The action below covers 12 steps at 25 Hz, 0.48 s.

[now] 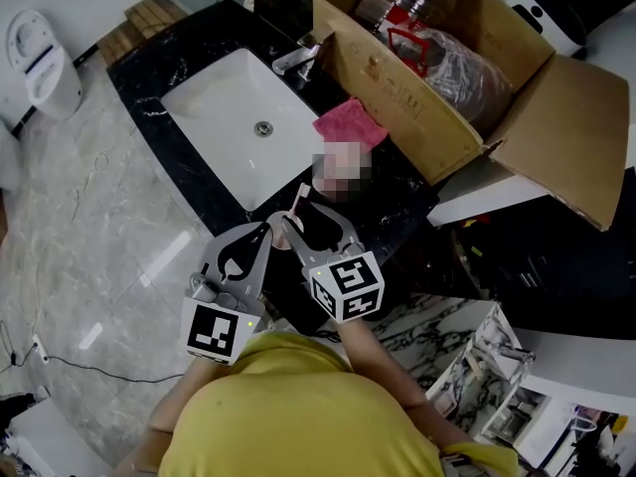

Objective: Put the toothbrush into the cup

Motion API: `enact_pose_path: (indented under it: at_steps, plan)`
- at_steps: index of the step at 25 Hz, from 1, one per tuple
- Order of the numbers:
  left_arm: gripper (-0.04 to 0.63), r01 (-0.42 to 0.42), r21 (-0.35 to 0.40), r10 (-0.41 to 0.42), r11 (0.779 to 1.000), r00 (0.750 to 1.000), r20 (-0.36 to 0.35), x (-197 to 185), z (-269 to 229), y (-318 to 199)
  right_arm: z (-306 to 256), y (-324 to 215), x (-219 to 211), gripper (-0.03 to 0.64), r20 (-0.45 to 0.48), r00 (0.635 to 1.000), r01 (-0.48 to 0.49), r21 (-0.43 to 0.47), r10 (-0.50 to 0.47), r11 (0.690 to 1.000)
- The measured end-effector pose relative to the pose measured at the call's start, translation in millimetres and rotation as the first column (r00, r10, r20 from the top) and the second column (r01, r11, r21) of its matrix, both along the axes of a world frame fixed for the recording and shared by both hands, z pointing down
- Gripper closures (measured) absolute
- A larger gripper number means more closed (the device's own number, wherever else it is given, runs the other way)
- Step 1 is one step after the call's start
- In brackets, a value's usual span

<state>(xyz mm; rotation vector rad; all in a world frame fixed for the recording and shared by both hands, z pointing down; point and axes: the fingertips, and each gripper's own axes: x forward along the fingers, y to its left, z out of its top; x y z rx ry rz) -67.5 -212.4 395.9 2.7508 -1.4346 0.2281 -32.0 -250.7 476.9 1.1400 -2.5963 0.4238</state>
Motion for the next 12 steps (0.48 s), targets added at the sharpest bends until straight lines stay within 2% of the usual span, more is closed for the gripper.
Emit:
enact_pose_path:
  at_steps: [2,6,8,12]
  plan:
    - [0.594,-0.010,0.004,0.010,1.000,1.000,-0.007,3,-1,-1,-3,0,10,0.442,-0.010,0.999,-0.042,0.012,0.042,0.999]
    - [0.594,-0.039,0.018,0.039,0.999,0.999,-0.014,14,-6,-2,-19,-1,36,0.566,-0.018,0.989,-0.142,0.072,0.144,0.987]
    - [0.594,-0.057,0.030,0.057,0.998,0.998,-0.018,20,-11,-3,-31,-2,52,0.604,-0.012,0.981,-0.193,0.113,0.196,0.975]
    - [0.594,-0.077,0.049,0.080,0.996,0.996,-0.042,31,-23,-7,-63,-2,80,0.607,0.010,0.959,-0.278,0.204,0.282,0.939]
